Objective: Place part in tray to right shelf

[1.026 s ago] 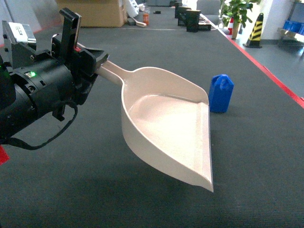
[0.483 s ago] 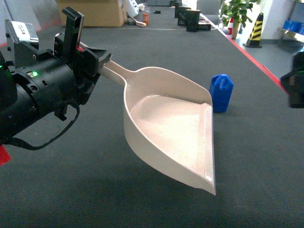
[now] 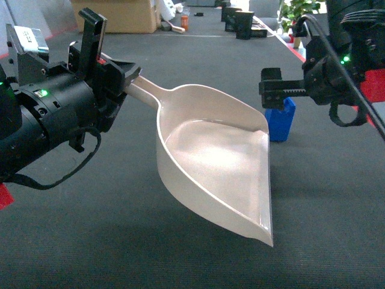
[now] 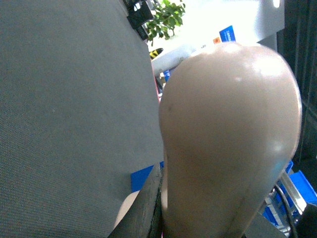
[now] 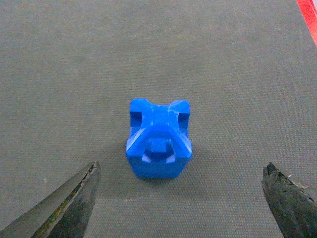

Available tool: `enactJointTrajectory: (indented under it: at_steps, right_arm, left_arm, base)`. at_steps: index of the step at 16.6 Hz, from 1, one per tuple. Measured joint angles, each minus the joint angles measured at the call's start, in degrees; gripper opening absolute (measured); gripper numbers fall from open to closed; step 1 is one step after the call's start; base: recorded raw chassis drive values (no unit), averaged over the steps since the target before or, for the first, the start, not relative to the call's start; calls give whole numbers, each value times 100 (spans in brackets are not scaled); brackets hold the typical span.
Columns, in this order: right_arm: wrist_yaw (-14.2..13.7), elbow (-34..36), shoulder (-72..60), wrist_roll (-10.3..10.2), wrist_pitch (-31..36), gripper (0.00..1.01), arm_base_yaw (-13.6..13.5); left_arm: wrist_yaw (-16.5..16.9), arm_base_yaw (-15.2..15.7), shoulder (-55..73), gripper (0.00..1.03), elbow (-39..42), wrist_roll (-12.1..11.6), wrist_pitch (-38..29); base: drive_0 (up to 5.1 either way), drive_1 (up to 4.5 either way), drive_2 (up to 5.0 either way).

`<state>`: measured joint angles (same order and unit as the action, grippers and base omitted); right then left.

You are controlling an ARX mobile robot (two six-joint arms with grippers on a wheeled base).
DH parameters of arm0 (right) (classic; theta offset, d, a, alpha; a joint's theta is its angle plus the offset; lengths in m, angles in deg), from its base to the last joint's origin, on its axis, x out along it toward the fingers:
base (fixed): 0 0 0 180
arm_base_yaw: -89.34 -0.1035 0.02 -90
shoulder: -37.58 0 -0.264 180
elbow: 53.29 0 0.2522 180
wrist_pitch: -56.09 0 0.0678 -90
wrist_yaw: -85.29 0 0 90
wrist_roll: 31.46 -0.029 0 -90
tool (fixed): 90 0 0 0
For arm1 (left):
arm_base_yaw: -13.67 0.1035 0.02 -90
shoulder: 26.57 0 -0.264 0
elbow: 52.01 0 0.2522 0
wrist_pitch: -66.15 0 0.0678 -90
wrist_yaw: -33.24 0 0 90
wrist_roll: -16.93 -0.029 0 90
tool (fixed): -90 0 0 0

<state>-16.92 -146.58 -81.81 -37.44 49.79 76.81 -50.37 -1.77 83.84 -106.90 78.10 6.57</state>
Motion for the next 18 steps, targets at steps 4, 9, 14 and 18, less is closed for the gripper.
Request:
enactJointTrajectory:
  at_steps: [4,9,14,18]
  right_arm:
    - [-192,-1257,-929,-160,-654,98,-15]
    - [-77,-1978,-1832,-225,-461,50,22]
    - [273,420,87,2,1228,46,-79]
    - [1580,2299,1779,-1106,1497,58,-1574]
  left_arm:
    - [0,0,0,18,0,-7,0]
    - [-15,0,0,18,0,-13,0]
    - [-7,-2,0,17,0,-4,-4]
    - [-2,-4,0,17,0,-11,0]
  base:
    - [0,0,0]
    - [0,0,0]
    - [0,0,0]
    - [0,0,0]
